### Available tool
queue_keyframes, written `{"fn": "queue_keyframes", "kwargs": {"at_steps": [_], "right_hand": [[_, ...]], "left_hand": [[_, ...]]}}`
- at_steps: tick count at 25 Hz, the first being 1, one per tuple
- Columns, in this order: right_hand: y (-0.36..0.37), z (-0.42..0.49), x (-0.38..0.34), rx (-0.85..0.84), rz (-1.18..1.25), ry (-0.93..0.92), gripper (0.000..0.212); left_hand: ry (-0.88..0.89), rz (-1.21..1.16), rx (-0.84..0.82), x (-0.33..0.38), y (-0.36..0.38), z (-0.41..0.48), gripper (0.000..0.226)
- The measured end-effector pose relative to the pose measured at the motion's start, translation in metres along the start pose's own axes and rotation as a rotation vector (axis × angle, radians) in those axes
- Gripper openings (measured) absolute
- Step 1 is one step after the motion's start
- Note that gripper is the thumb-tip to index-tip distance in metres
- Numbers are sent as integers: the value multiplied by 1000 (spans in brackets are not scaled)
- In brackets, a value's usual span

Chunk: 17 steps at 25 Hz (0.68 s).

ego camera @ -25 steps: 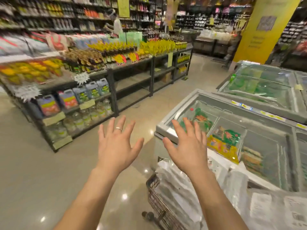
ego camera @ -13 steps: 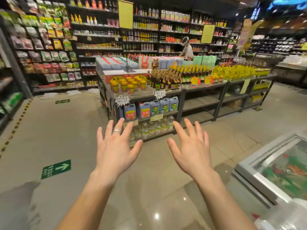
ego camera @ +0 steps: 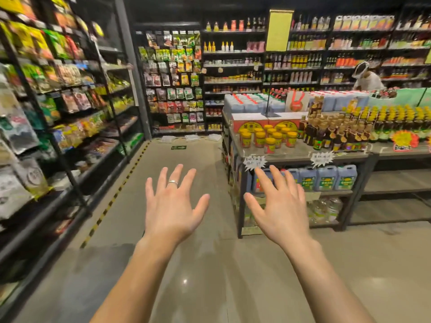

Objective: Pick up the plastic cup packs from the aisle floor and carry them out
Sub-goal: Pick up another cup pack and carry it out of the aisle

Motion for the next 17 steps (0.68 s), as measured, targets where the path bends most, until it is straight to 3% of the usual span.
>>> {"fn": "queue_keyframes", "kwargs": {"at_steps": [10, 17], "right_hand": [[57, 218, 49, -27, 37, -132, 69], [120, 329, 43, -31, 56, -188, 70]], "left_hand": [[-126, 12, 38, 51, 61, 188, 69], [-184, 5, 60, 24, 121, 292, 68]]}}
Point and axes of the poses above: each hand's wrist, its own z-axis towards the middle knuckle, its own y-axis out of the palm, x = y × z, the point moved 8 cm from there along z, towards the middle knuckle, and after that the axes turned 14 degrees about z, right-handed, at the moved point
